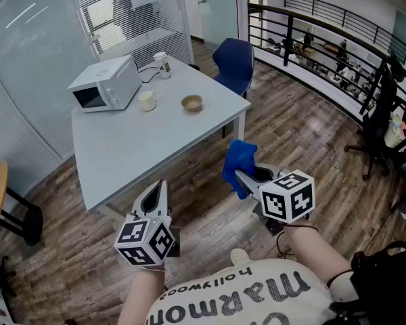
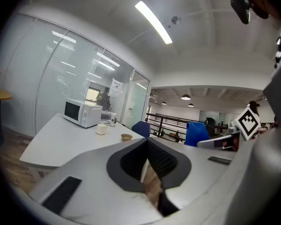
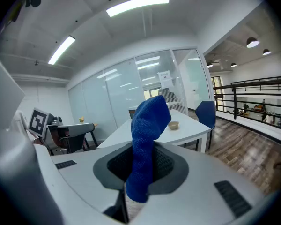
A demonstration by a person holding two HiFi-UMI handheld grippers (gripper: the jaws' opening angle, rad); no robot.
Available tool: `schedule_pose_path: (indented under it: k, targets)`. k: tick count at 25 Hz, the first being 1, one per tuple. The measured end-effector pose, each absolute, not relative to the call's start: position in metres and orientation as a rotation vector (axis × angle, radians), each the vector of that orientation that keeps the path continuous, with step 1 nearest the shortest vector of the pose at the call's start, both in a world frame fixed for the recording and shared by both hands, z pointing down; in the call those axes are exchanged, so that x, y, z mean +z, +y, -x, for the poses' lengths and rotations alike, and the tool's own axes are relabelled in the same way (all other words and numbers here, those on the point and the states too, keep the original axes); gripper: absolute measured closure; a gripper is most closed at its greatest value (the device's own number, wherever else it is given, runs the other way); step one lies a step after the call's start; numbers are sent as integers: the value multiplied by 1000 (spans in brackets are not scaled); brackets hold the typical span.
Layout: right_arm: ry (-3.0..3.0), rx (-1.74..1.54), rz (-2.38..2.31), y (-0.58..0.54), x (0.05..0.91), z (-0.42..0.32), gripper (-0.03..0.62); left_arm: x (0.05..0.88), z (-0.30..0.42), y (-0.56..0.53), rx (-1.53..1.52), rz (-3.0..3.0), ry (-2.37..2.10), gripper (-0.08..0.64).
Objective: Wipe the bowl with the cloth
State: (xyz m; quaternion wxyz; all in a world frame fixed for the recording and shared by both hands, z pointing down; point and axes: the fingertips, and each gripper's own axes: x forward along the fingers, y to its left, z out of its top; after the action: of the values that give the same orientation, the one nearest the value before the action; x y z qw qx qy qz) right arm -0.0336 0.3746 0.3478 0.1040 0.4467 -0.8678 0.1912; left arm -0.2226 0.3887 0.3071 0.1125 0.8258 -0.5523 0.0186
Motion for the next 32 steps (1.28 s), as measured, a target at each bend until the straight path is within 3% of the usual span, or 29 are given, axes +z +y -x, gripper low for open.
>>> schedule_pose_path:
  k: [32]
  targets:
    - [-2607, 618, -1150, 241, 384, -4, 531, 362, 177, 275, -26, -2264, -1672, 560]
